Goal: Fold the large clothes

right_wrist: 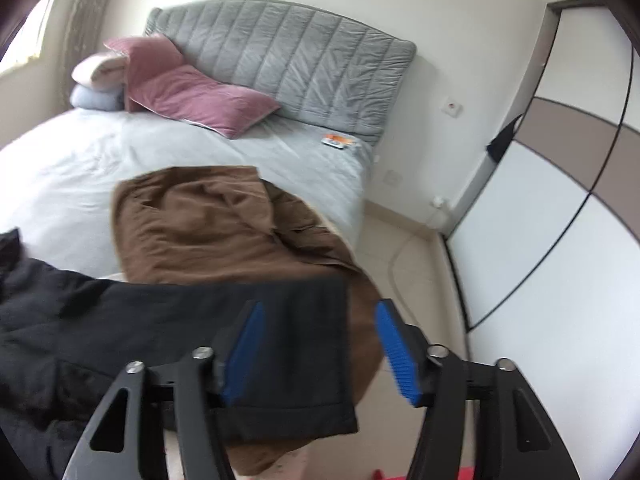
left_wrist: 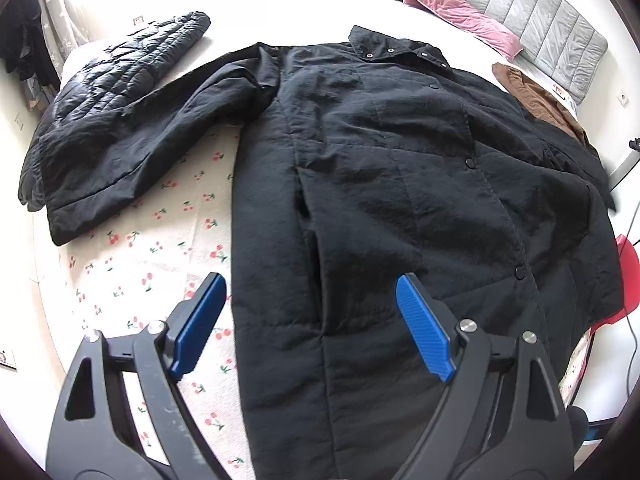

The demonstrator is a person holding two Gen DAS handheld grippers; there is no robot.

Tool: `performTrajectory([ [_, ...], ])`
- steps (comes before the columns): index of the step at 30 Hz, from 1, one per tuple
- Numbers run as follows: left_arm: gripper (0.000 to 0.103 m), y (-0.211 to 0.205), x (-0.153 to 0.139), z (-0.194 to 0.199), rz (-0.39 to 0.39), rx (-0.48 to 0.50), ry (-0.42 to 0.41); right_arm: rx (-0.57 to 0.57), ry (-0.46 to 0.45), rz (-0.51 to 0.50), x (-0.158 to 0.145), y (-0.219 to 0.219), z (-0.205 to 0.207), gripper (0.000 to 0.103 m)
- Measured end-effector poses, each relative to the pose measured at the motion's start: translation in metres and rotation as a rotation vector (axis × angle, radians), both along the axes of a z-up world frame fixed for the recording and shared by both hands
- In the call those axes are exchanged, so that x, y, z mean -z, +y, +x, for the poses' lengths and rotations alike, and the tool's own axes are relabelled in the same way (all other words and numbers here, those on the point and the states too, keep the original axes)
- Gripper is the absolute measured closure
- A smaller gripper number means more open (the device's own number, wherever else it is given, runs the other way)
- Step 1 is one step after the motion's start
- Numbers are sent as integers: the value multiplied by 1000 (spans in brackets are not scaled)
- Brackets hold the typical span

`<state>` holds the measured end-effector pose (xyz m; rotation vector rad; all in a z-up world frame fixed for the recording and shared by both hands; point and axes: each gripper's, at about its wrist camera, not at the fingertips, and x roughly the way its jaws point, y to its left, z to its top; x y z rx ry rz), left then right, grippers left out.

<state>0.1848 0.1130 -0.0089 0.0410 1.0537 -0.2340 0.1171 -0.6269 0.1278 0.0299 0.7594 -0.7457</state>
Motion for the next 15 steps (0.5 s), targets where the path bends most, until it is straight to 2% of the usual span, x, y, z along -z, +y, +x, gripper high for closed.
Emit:
performTrajectory([
  [4,16,11,5,-11,8,9,15,-244,-57,223,8,49,-43,32],
  [7,16,21,9,-23,-22,40,51,-414,-71,376,27,87,-82,29],
  [11,16,30,17,-40,-81,108,121,-570,-40,480,62,129,-121,26],
  [15,16,37,25,-56,-121,156,151,-626,-1,522,94,151,-154,25],
])
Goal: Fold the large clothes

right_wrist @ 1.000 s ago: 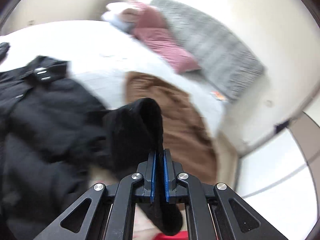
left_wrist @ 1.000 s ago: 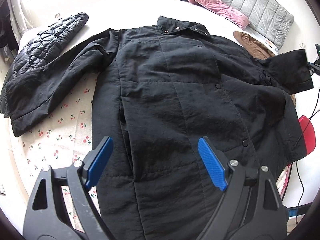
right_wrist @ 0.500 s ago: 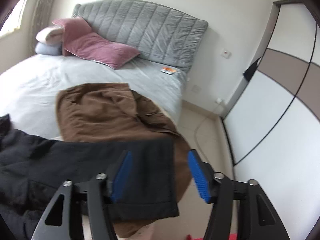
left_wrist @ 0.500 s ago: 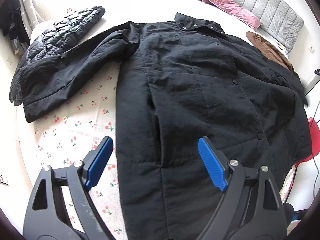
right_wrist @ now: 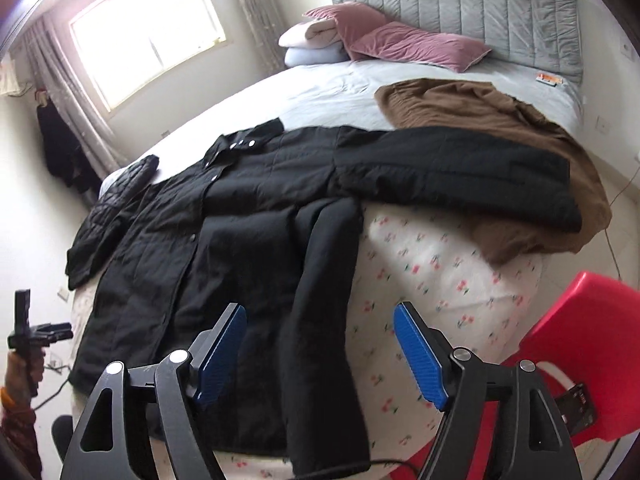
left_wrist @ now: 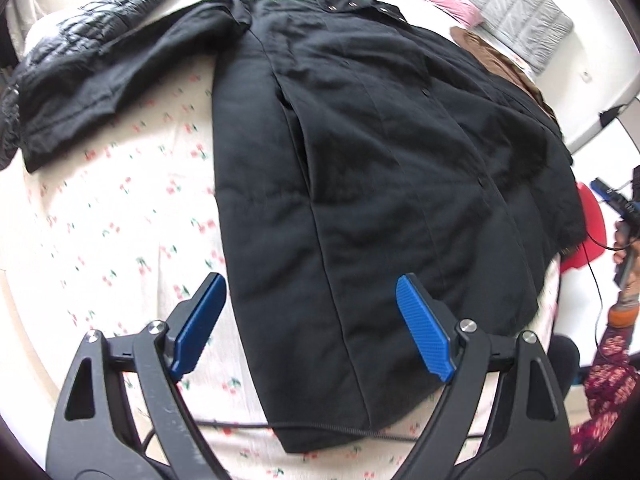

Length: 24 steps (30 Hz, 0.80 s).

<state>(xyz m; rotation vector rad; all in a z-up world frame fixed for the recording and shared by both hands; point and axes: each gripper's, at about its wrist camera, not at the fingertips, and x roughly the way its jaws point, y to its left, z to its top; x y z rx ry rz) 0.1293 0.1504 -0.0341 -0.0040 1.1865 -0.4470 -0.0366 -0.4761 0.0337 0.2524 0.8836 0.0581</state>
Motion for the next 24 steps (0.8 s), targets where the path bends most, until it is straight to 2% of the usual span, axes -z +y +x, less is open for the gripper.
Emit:
performTrajectory([
  [5,16,6,18,-12,-31,10,53,-16,55,-79,43,7,-11,25],
  [8,16,6,31,-18,-98,20,110,-3,101,-100,70,6,-14,25],
  [14,16,-4,41,-35,-150,73,114,-4,101,37,97,5,-14,25],
  [21,21,-17,42,-47,-216,133,143,-7,85,57,110,16,-7,26],
  [24,27,-22,45,-47,-209,120,138,-14,82,61,114,22,-3,27],
])
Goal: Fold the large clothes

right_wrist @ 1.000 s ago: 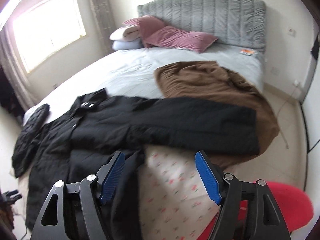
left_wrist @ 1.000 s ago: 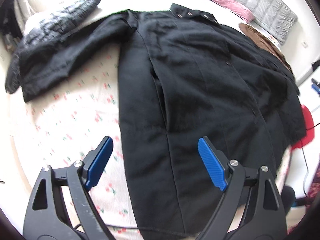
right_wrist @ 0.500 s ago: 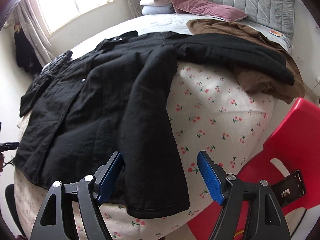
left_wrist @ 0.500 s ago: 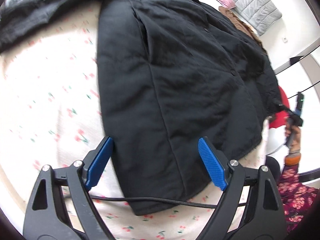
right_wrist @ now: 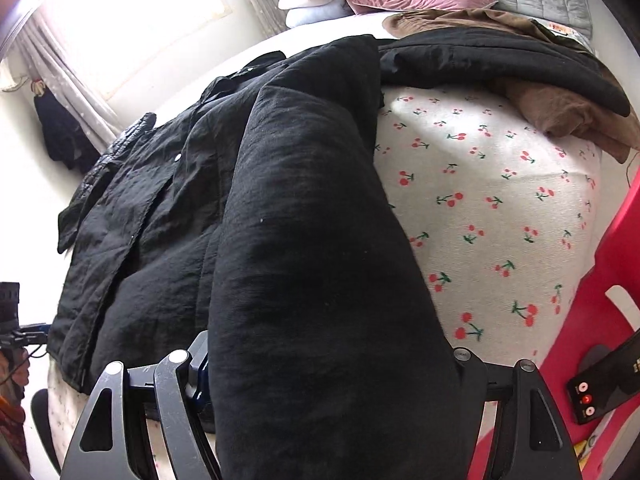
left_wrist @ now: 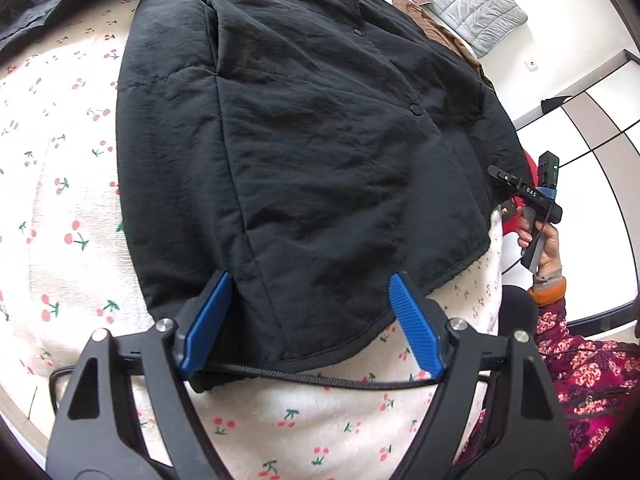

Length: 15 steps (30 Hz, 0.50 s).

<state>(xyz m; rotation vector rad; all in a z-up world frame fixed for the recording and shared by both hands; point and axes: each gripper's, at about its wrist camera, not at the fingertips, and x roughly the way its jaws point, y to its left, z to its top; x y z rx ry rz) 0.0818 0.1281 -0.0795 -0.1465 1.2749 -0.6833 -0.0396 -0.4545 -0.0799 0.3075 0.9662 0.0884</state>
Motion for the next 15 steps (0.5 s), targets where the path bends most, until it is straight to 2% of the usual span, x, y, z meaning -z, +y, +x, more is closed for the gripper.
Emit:
performTrajectory([
  [1,30,-1,1,0,6,-12,-3,-6,-3,-3,0,3,1,30],
  [2,40,-1,1,1,15,-26,-4,-15,-7,-3,0,6,2,40],
  [3,55,-1,1,2,35,-43,-4,-21,-7,-1,-1,7,3,54],
  [4,64,-1,1,3,55,-59,-4,-23,-5,-6,-1,10,4,63],
  [5,79,1,-1,4,63,-81,-1,-20,-7,-25,-4,12,5,82],
  [6,89,4,-5,4,45,-102,4,-23,-16,-26,-8,12,3,87],
  [8,94,6,-21,1,16,-134,-19,-25,-48,7,-25,12,-2,92],
  [12,95,13,-76,-11,-43,-167,-145,-55,-151,77,-82,15,-27,93],
  [15,95,26,-111,-21,-53,-197,-219,-73,-180,76,-118,23,-47,93],
])
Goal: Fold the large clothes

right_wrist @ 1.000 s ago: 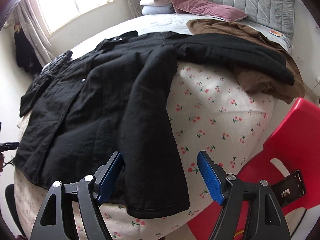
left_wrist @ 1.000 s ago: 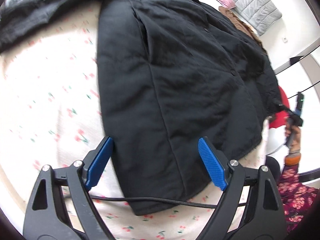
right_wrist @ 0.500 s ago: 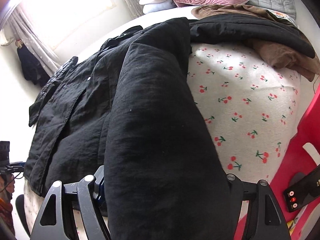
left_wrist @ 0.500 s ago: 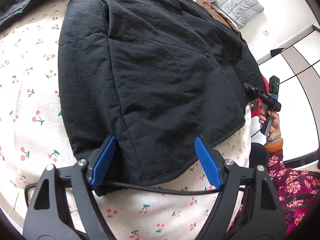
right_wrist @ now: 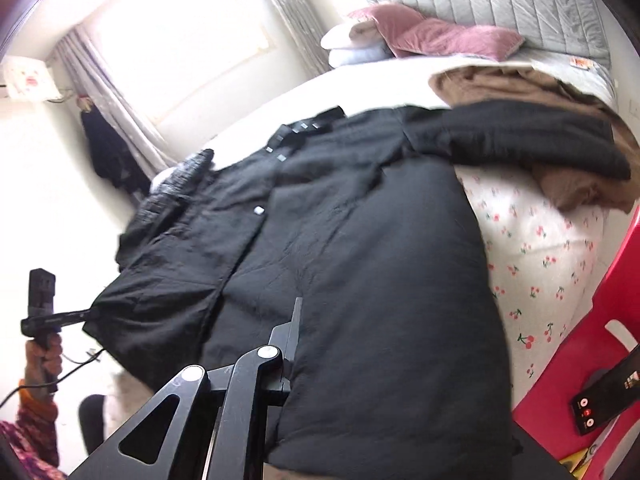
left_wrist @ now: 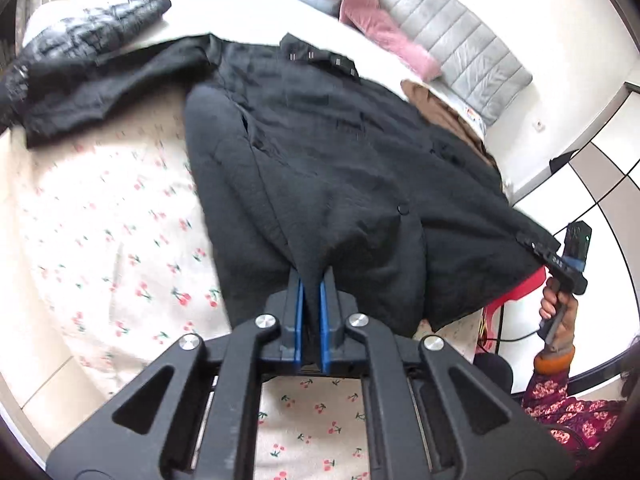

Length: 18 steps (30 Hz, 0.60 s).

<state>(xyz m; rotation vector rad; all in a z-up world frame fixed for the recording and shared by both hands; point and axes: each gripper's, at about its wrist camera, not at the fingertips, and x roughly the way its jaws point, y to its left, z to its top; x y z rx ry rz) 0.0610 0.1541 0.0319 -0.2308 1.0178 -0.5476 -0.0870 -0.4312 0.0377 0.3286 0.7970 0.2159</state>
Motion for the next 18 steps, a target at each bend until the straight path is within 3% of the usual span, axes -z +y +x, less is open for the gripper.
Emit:
performTrajectory([
  [3,95,14,-9,-10,4,3,13,5,43,-13,-6,8,-13,93],
  [5,91,18,6,-14,52,48,72,20,94,-20,4,14,-12,92],
  [7,83,15,31,-19,171,73,132,36,179,-16,27,10,-13,86],
  [10,79,11,63,-27,376,75,187,137,330,-112,68,-3,-17,71],
  [11,76,13,64,-28,407,57,174,159,365,-121,77,-9,-19,67],
  [13,68,22,54,-30,389,22,128,190,368,-92,80,-19,-27,58],
  [14,57,23,45,-30,369,7,96,200,355,-103,75,-20,-29,53],
  [15,48,24,37,-31,351,-2,56,207,336,-131,68,-20,-31,48],
  [18,41,8,16,-25,321,31,-68,230,261,-251,42,-12,-30,43],
])
